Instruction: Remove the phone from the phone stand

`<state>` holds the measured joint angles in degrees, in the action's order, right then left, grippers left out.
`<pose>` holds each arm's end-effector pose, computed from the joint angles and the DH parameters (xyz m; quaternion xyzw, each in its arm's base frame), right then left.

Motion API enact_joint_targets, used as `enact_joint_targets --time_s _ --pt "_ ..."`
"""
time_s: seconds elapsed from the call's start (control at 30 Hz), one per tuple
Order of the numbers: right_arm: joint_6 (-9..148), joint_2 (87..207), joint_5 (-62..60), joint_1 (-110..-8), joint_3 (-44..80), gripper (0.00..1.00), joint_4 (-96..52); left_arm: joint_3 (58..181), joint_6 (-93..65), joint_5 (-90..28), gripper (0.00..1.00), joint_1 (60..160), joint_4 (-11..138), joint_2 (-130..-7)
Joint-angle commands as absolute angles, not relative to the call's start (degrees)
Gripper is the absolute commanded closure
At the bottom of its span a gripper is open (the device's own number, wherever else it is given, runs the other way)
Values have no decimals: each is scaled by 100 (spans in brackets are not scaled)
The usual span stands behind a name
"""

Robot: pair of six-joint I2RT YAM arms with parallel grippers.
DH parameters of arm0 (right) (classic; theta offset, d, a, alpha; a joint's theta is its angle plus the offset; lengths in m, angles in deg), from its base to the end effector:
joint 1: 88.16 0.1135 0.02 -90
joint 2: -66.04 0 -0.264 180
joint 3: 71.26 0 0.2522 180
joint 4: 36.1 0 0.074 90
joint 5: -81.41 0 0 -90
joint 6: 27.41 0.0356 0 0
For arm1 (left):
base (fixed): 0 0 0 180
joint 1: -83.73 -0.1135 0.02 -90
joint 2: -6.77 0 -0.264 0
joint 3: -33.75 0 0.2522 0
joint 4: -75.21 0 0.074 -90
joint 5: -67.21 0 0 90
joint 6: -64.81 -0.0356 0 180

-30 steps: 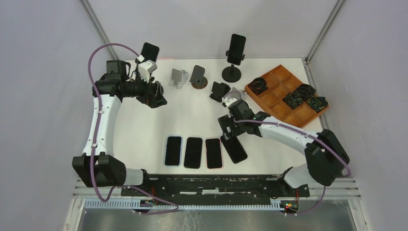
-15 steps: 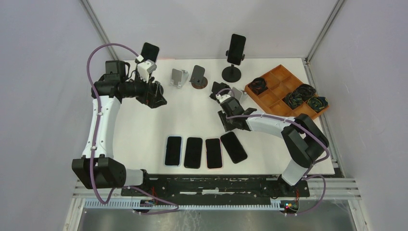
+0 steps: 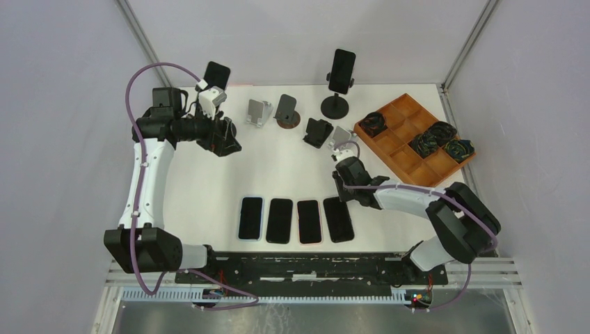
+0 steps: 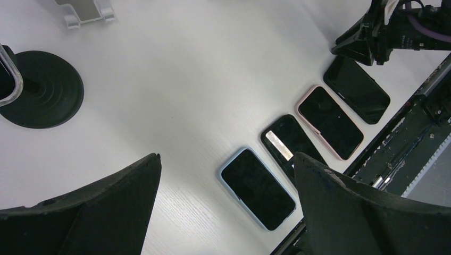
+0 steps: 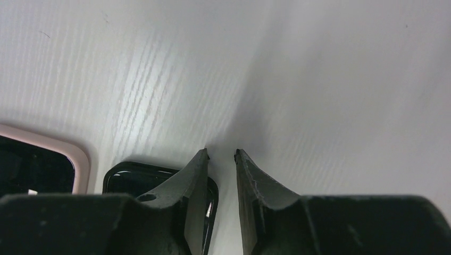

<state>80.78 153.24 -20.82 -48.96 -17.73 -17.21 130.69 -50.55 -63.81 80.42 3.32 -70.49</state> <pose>0.2242 0.1731 0.1510 -0.1381 0.9322 0.0647 0.3284 0.2620 -0.0083 0.3762 0.2808 0.8481 -0.2461 0.3759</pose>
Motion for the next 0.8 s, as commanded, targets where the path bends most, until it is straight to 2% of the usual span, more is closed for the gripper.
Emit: enact_joint_targets --time_s 0.0,0.13,0.37,0.5,0.63,0.77 --pt "8444 14885 -2201 -4922 -2322 69 -1656 13143 -4857 -6504 0 8013 407 -6926" --pt "8535 14776 -2198 -4926 -2418 69 -1652 13157 -4840 -6514 0 8013 406 -6919" --pt "8270 14848 -2273 -4931 -1933 59 -1547 13167 -4835 -6466 0 8006 413 -6856" --pt "8134 14697 -2388 -4933 -1387 48 -1281 13229 -4555 -6236 0 7878 672 -6794" --pt "8087 14431 -2225 -4932 -984 32 -1121 13415 -4275 -6115 0 7315 950 -6874" --pt "7993 14232 -1841 -4932 -674 22 -1106 13476 -3757 -5872 1 6709 1489 -7032"
